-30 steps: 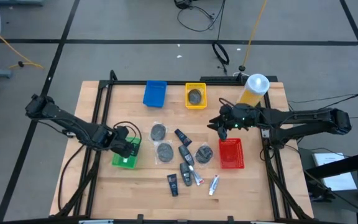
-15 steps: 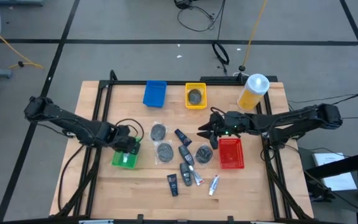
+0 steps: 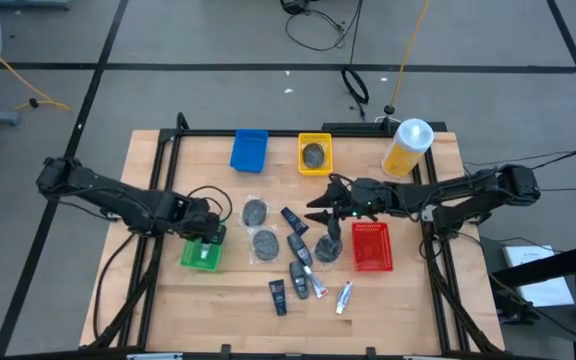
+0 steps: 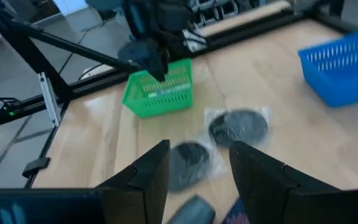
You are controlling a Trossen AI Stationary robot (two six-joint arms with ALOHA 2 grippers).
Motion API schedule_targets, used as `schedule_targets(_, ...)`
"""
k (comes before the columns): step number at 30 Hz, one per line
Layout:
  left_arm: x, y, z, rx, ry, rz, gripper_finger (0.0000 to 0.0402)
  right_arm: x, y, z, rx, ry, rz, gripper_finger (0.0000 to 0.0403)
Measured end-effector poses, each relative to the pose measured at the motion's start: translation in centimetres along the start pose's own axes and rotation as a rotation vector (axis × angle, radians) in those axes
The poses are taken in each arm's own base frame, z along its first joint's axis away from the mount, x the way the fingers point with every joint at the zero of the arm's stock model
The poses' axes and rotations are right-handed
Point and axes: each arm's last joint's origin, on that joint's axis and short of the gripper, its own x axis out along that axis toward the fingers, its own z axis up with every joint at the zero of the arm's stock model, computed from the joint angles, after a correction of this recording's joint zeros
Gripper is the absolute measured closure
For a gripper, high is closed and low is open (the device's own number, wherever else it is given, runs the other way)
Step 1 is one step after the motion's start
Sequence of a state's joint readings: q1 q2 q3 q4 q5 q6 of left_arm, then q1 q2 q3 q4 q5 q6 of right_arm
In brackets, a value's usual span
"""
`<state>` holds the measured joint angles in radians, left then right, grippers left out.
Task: Pick & Place Travel size toiletries
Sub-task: Put the blue shave cream into the red bin
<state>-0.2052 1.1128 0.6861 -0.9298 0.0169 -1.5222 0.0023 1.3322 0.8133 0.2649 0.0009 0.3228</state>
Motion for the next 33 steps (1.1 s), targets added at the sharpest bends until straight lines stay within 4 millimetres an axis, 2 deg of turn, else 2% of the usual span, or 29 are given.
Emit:
schedule_targets(7,-1.7,0.3,0.4,0.044,-0.029,-0.095,0.0244,1.3,-0.6,0.5,-0.047,0.046,-0.104,0.0238)
schedule_targets(12,-3.6,0.5,0.4,0.086,-0.091,-0.212,0.0257,2.3,-0.8,0.6,-0.086,0.147,-0.154,0.0238)
schedule_targets(17,-5.1,0.5,0.6,0.123,-0.185,-0.357,0.0265,4.2,-0.2,2.9,-0.168,0.226,-0.208,0.0238)
schedule_targets(20,-5.8,0.3,0.7,0.156,-0.225,-0.423,0.0265,5.3,-0.3,3.0,-0.175,0.274,-0.254,0.0238)
schedule_targets(23,-6.1,0.1,0.7,0.196,-0.248,-0.460,0.0265,6.3,-0.6,2.6,-0.156,0.310,-0.268,0.0238)
schedule_targets(27,-6.2,0.1,0.7,0.219,-0.260,-0.470,0.0266,7.8,-1.3,1.0,-0.122,0.362,-0.316,0.0231)
schedule_targets(33,-6.2,0.1,0.7,0.227,-0.277,-0.465,0.0266,9.9,-2.2,-0.8,-0.051,0.373,-0.337,0.0181)
